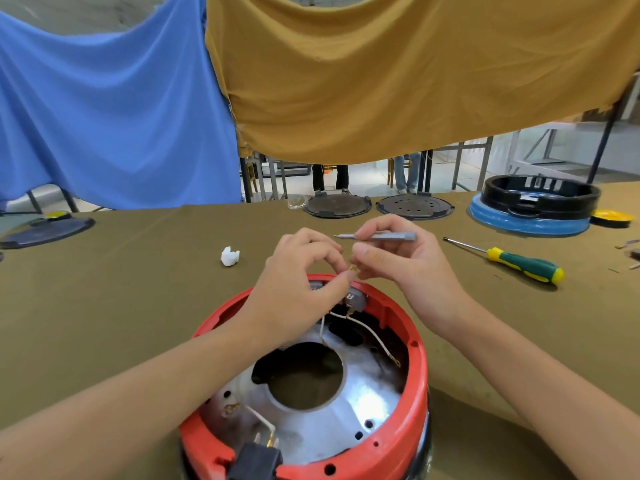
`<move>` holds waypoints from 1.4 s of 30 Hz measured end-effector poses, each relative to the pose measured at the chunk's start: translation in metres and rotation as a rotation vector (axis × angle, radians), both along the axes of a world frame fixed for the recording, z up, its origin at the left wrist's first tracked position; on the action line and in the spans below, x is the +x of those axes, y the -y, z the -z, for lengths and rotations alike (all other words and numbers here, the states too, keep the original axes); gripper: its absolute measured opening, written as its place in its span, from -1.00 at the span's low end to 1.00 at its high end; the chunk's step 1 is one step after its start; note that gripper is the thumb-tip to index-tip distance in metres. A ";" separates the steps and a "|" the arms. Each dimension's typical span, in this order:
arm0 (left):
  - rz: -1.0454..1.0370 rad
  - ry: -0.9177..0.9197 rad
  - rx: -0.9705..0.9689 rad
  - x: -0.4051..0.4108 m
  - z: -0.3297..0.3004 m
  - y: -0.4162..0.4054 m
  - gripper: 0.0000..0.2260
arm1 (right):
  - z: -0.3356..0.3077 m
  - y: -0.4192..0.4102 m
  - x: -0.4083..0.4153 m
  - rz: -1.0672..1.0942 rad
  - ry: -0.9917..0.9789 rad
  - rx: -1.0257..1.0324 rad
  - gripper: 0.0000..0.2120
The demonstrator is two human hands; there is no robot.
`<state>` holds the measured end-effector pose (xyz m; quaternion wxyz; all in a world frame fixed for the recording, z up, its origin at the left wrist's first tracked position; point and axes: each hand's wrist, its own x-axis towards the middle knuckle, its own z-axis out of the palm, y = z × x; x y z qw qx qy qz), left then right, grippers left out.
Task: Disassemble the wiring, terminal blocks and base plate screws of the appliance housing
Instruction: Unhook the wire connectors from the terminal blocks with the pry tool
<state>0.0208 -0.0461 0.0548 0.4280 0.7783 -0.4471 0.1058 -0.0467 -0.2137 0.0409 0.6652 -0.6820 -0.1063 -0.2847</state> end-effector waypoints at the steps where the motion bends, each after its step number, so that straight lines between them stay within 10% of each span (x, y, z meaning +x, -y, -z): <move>1: 0.001 0.007 -0.014 0.001 0.000 0.000 -0.91 | 0.000 0.000 0.000 -0.022 0.005 0.002 -0.86; 22: 0.194 -0.269 -0.106 0.005 -0.003 0.001 -0.91 | -0.001 0.000 0.004 -0.237 -0.228 0.725 -0.69; 42: 0.245 -0.413 -0.177 0.003 -0.003 0.002 -0.94 | -0.002 -0.005 -0.001 -0.145 -0.058 0.527 -0.65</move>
